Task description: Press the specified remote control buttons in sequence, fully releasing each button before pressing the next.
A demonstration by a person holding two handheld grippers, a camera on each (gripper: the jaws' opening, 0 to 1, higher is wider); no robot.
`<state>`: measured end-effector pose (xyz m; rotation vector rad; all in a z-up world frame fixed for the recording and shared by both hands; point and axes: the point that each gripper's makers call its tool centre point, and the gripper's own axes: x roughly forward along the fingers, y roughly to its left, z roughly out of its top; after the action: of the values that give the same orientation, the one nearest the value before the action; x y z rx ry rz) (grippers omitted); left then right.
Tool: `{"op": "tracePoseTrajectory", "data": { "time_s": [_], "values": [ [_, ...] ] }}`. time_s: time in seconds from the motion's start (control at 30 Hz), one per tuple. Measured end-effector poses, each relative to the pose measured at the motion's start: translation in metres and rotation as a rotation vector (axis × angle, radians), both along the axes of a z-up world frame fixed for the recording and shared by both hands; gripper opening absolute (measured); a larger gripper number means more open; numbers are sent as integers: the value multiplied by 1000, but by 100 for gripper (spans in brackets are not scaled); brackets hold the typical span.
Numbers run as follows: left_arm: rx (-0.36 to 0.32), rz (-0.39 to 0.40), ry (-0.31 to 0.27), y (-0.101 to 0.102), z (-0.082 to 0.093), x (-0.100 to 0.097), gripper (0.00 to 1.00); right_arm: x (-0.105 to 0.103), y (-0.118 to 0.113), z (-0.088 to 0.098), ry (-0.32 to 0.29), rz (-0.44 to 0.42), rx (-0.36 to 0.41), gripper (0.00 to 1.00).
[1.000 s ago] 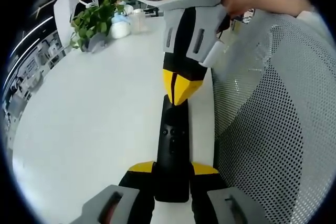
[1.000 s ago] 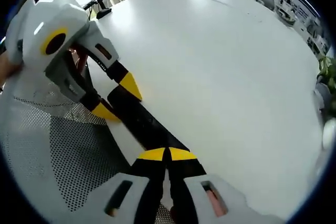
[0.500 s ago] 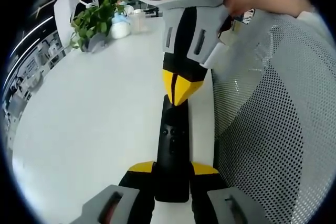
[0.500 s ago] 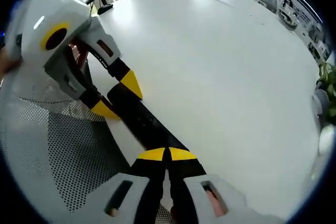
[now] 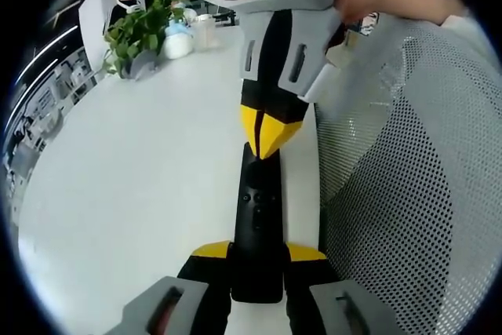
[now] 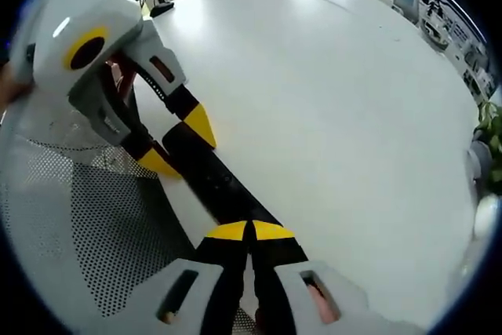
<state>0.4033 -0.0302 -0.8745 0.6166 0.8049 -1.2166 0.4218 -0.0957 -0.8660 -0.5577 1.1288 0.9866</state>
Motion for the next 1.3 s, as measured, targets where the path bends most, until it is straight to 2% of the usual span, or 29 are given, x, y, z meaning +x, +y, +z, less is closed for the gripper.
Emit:
{"op": "tracePoseTrajectory", "data": {
  "time_s": [0.87,1.3],
  "values": [
    [-2,0,1,0,0,0,25,-3,9,0,-12,57,17,0],
    [-2,-2,2,0,0,0,25,-3,10,-1,-26,63,-4,0]
  ]
}}
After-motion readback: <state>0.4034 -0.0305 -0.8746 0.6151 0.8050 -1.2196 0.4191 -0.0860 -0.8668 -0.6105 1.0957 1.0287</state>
